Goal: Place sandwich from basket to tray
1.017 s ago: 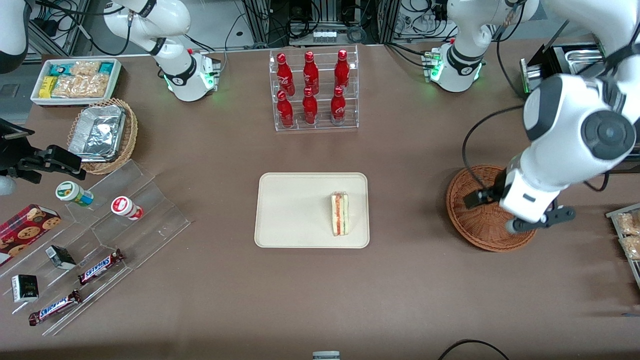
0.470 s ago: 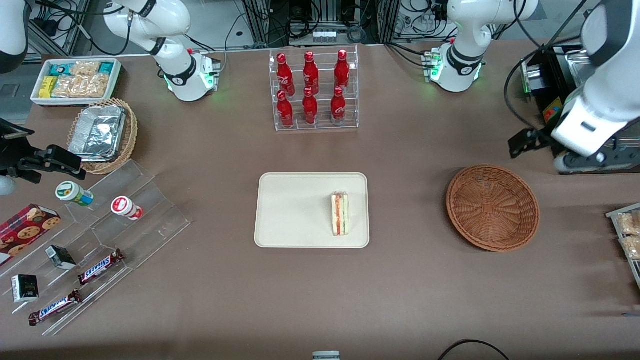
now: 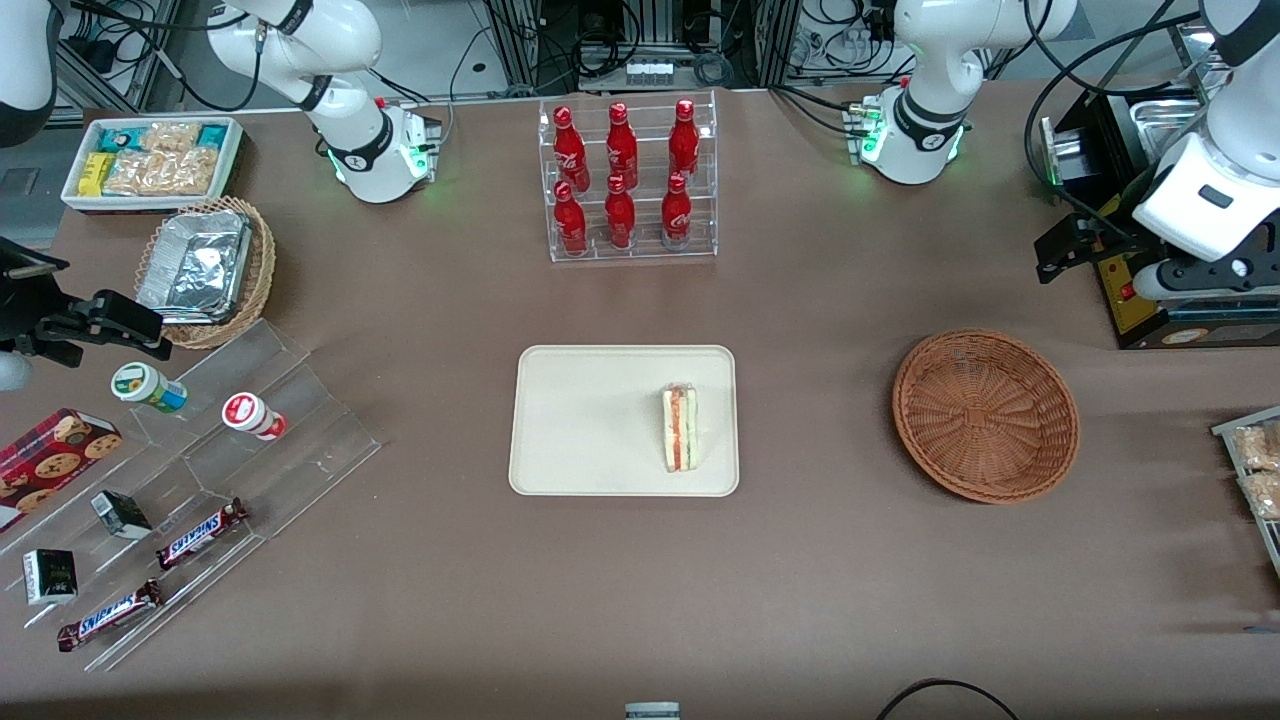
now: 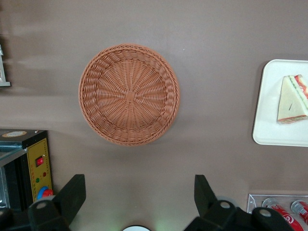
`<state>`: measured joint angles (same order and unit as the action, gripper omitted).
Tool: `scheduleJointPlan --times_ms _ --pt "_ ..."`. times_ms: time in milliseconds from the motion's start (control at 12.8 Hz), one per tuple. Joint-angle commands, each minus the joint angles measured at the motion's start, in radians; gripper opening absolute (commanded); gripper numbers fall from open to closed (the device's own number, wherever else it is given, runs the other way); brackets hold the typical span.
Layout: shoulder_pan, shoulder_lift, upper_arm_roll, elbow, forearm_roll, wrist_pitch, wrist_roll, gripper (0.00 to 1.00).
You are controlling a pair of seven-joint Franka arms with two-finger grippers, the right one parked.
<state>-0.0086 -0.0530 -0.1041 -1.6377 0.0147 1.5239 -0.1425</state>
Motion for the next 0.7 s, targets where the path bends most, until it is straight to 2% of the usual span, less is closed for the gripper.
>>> scheduleJointPlan --times_ms 0,391,626 --pt "-0.005 0.010 -0.002 0.027 0.004 -0.031 0.014 1.00" --pt "-0.004 0.010 0.020 0.022 -0.001 -0.030 0.008 1.00" --pt "-0.008 0.012 0.046 0.019 -0.039 -0.024 0.004 1.00"
